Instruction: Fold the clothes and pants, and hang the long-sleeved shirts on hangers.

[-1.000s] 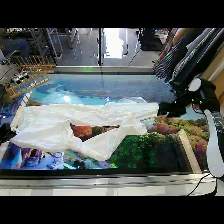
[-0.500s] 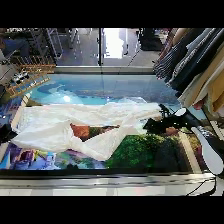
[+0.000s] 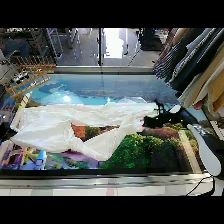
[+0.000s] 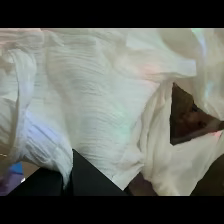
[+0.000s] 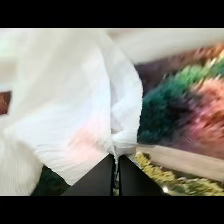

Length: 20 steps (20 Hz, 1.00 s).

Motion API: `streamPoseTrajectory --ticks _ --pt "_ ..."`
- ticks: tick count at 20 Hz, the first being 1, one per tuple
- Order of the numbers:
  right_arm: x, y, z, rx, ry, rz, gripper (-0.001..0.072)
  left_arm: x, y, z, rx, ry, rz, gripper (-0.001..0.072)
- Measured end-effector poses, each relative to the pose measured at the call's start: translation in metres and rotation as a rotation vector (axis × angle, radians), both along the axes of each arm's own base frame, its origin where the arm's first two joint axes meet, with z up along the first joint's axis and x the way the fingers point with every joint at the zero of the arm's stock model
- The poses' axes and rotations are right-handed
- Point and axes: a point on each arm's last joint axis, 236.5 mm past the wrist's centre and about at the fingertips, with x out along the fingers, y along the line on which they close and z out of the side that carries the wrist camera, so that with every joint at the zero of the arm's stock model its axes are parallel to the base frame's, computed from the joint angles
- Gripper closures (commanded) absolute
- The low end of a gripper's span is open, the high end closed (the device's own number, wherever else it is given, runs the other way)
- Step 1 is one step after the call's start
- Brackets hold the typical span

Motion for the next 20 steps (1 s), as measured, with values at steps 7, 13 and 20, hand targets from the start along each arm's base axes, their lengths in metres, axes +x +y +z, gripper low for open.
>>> streamPoseTrajectory --ticks 7,13,20 --pt "0.062 -0.112 0.198 -0.182 -0.380 -0.201 0.0693 0.039 0.045 0.106 0.233 -0.154 0.034 0.0699" --pt "-0.042 -0.098 0.091 -0.181 0.121 0.021 0.0693 -0.011 0.029 0.030 0.248 0.191 -0.124 0.0699" --pt "-0.054 -0.092 0.066 -0.165 0.170 0.055 0.0692 -0.030 0.020 0.004 0.240 0.282 -0.192 0.0698"
